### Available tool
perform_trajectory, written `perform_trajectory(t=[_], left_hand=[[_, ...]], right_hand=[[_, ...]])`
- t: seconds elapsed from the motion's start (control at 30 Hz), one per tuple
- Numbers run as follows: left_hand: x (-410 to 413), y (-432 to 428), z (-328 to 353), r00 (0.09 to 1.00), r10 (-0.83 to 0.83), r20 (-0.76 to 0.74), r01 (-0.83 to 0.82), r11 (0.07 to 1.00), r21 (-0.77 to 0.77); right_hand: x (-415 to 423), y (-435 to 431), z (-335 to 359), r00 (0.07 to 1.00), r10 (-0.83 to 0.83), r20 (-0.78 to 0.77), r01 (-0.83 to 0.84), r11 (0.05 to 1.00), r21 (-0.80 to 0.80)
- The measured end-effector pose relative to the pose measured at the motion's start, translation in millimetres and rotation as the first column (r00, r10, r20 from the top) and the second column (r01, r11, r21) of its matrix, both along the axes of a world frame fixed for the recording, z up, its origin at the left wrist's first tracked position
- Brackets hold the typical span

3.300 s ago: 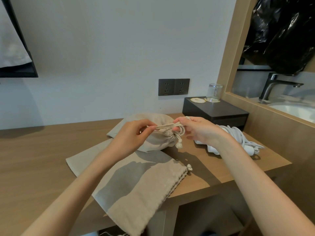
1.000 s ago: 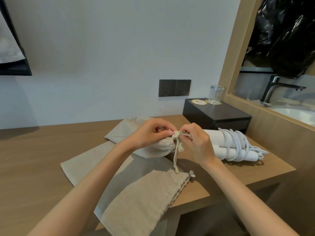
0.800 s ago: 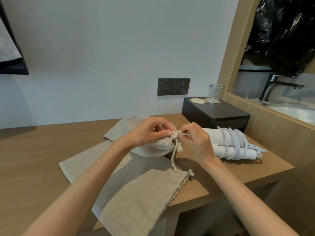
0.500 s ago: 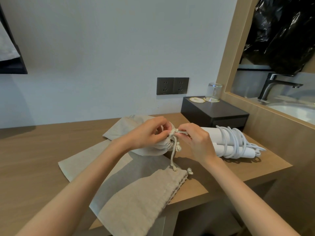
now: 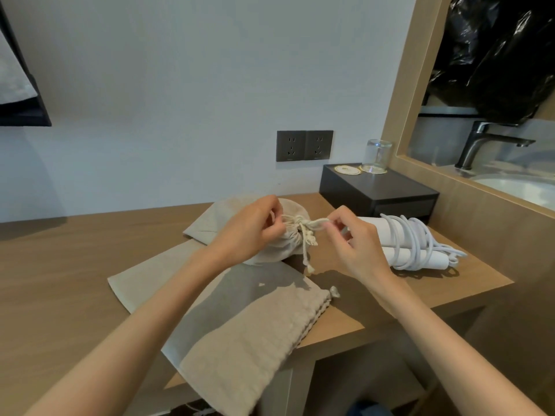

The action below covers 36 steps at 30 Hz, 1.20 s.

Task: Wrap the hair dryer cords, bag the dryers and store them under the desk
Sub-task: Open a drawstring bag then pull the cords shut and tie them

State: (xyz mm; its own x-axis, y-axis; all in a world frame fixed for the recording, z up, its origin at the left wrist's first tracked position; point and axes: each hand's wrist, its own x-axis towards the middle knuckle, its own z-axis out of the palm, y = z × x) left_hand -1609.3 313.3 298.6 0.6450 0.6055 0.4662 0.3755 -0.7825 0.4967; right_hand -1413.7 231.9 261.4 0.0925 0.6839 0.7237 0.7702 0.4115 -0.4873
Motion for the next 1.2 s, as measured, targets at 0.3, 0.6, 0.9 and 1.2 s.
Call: perform_trajectory(t=[0.3,0.6,0.9,1.2], left_hand=[[15,-6,6,0.950,0.073,0.305,0.086,0.875,-0.477],[20,-13,4,0.941,0.084,0.328,0.087,0.876,-0.475],[1,-3,1,1.000,0.024,0.014,-0.023,0.999,-0.033],[-7,0,-10,0.990,0.118,-0.077,-0.108,0.986,0.127]], right_hand=[[-27,-6,16,0.511,0.109,-0.852,-0.391,0.913,-0.117],[-33,-7,19,0.177,0.095,-0.980,-0.583,0.812,-0.026],[-27,-6,32,0.371,-0.076,-0.925,-0.523,0.807,-0.276],[-13,-9,26,0.346,-0.168,-0.923,-0.565,0.748,-0.348]])
